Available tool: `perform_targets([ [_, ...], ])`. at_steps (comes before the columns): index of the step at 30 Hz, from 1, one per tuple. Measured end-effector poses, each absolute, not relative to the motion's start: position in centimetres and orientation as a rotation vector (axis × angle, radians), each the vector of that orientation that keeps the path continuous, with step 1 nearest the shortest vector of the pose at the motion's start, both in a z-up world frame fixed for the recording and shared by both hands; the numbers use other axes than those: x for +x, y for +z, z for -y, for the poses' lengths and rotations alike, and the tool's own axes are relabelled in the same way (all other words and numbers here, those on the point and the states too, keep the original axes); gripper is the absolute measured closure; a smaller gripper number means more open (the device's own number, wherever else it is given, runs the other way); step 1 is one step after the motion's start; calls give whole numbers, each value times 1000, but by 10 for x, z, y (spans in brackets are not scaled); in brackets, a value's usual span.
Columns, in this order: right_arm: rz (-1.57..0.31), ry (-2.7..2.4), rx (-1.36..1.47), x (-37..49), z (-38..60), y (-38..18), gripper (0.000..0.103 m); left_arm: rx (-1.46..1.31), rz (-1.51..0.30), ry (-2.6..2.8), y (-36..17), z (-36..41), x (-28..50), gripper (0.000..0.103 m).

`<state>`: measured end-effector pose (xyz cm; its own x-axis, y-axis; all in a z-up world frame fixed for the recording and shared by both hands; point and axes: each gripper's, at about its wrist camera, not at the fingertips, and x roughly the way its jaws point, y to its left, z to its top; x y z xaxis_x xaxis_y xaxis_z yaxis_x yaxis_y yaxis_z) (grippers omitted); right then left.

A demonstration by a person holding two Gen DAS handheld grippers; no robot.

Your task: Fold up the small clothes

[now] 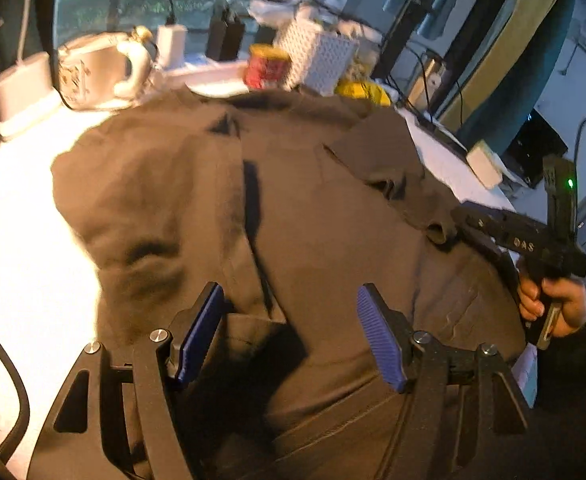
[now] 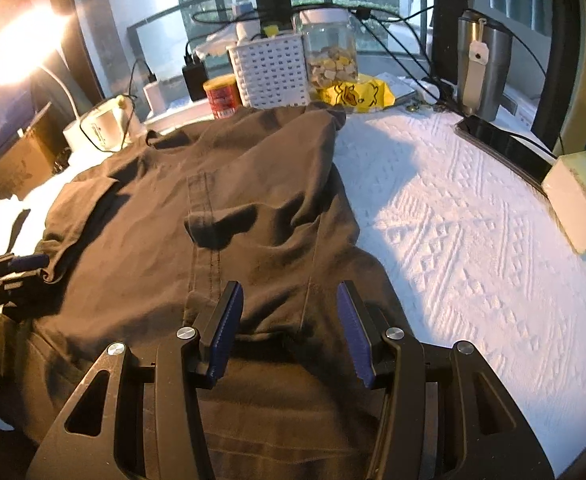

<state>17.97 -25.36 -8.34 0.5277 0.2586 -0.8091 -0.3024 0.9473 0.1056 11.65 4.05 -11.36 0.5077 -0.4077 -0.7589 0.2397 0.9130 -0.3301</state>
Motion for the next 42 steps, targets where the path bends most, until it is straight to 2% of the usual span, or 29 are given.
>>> perform_targets([
  [10,-982,336,-163,178,235,-96,51,-177,-978,-393,-120,-29,108,34],
  [42,-867,324,-149,109,251,-50,51,-104,-794,-321,-75,3,40,34],
])
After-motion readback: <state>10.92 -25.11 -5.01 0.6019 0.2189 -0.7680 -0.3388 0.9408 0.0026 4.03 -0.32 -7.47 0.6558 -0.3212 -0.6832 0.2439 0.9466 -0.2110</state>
